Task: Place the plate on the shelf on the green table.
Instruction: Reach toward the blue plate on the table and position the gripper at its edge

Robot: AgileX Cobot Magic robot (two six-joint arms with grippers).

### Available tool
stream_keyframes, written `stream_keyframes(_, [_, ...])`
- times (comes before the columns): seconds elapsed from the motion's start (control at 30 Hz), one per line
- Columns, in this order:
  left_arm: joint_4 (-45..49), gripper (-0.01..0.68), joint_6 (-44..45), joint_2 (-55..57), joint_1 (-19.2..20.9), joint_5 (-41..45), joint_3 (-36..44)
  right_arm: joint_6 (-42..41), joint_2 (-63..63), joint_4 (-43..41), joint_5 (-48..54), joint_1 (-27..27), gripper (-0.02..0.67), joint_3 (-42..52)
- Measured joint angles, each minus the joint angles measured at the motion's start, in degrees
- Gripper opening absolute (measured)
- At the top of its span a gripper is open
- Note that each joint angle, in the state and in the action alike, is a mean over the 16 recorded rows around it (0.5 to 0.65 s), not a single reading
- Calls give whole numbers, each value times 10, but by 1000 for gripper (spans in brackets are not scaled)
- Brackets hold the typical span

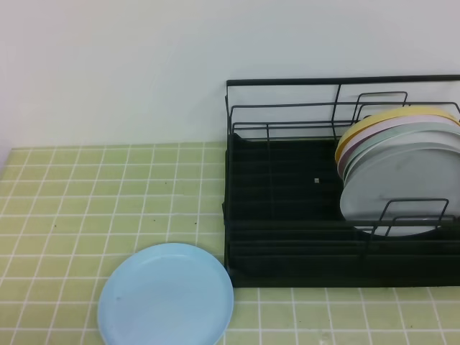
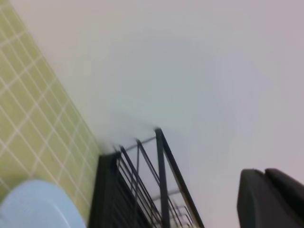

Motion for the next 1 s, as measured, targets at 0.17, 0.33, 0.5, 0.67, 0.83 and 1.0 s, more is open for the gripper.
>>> stream_keyframes(0.17, [-39, -2, 86, 1, 0, 53, -13, -90, 0, 52, 37, 0, -3, -46])
stream_keyframes(0.33, [-83, -2, 195, 4, 0, 115, -40, -140, 6, 55, 69, 0, -3, -83])
stream_keyframes(0.5, [-97, -2, 291, 4, 0, 164, -71, -153, 23, 23, 84, 1, -3, -104])
stream_keyframes(0.67, [-56, -2, 307, 15, 0, 206, -104, -140, 58, -20, 91, 6, -3, -120])
stream_keyframes(0.83, [53, -2, 246, 52, 0, 259, -136, -125, 115, -71, 115, 17, -4, -139])
stream_keyframes(1.0, [191, -2, 179, 129, 0, 314, -175, -109, 191, -103, 162, 31, -4, -157])
